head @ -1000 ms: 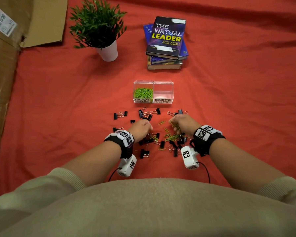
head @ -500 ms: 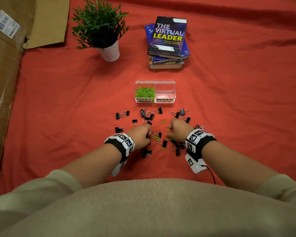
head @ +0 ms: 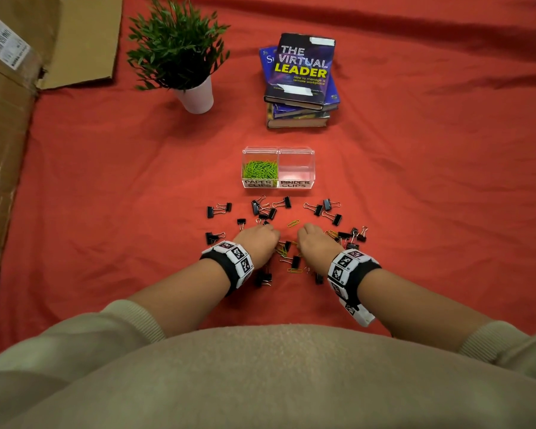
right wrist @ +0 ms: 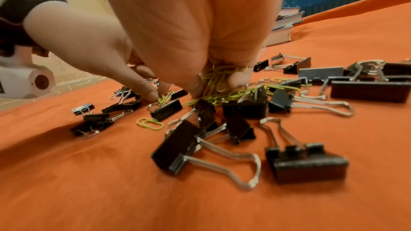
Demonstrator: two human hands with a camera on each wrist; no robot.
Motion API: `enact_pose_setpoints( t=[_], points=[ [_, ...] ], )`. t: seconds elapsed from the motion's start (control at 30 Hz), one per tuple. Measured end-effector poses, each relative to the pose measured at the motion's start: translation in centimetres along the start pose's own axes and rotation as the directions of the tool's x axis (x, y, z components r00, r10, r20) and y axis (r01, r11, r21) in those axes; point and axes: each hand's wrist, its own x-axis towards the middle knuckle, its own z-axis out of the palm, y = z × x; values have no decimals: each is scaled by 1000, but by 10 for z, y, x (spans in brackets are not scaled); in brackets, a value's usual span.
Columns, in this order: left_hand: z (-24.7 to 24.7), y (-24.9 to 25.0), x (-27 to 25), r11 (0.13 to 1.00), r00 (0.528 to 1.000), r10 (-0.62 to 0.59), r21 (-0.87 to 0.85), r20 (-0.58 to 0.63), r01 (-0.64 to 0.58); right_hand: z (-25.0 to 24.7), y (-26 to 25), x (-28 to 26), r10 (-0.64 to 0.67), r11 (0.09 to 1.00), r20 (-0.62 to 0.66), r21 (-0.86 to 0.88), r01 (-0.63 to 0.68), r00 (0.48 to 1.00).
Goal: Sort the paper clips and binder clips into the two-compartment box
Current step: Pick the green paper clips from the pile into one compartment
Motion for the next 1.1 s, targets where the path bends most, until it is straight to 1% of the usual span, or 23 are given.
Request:
enact_pose_setpoints(
  t=[0.07,0.1,0.17,0.2,0.23,0.3,0.4,0.47,0.5,0.53,0.63,0.67,0.77,0.87,0.9,0.97,1.07,1.1],
  points=[
    [1,2,0,998,1000,16,55,17,-17,-3,1,0,-5,999,4,38,5,1000],
    [1,4,0,996,999,25,88,22,-27,-7,2,2,13,995,21,99,-15,1000],
    [3,5,1,990,999,42,137,19,-45,-22,4,5,102,955,83,271,-121,991],
    [3,5,1,988,999,47,146,18,-49,-30,6,8,144,919,106,354,-173,984],
    [3,4,2,988,999,48,145,23,-51,-40,8,10,172,877,99,437,-198,980],
    [3,2,2,992,998,46,119,35,-50,-60,12,18,201,789,59,582,-198,978],
    [4,-4,1,1000,999,25,8,46,-26,-95,11,40,235,639,41,746,-186,971],
    [4,-8,-2,996,1000,11,-91,21,-9,-115,6,62,256,568,48,801,-190,966],
    [4,-11,-4,991,1000,3,-137,-3,-3,-124,2,73,256,570,36,802,-181,966],
    [2,-13,-6,982,1000,-12,-187,-21,8,-131,-4,84,256,600,13,782,-169,967],
    [-2,-25,-9,947,996,-49,-319,-72,24,-144,-26,111,265,786,-77,595,-169,961],
    [-4,-29,-9,938,995,-61,-345,-83,28,-145,-32,119,263,827,-92,534,-175,961],
    [-13,-46,-10,926,992,-99,-373,-78,63,-140,-45,135,229,884,-80,435,-172,970],
    [-33,-62,-6,930,992,-109,-361,-70,77,-135,-46,136,192,890,-48,429,-154,980],
    [-40,-67,-1,931,990,-116,-356,-75,82,-135,-44,132,186,886,-56,440,-143,981],
    [-56,-78,12,938,987,-123,-338,-104,81,-136,-34,120,185,861,-123,498,-100,975],
    [-82,-88,38,963,983,-106,-263,-147,65,-133,-17,90,273,792,-283,609,-48,919],
    [-90,-89,48,971,984,-103,-231,-143,68,-128,-12,78,286,786,-292,616,-49,913]
  ],
)
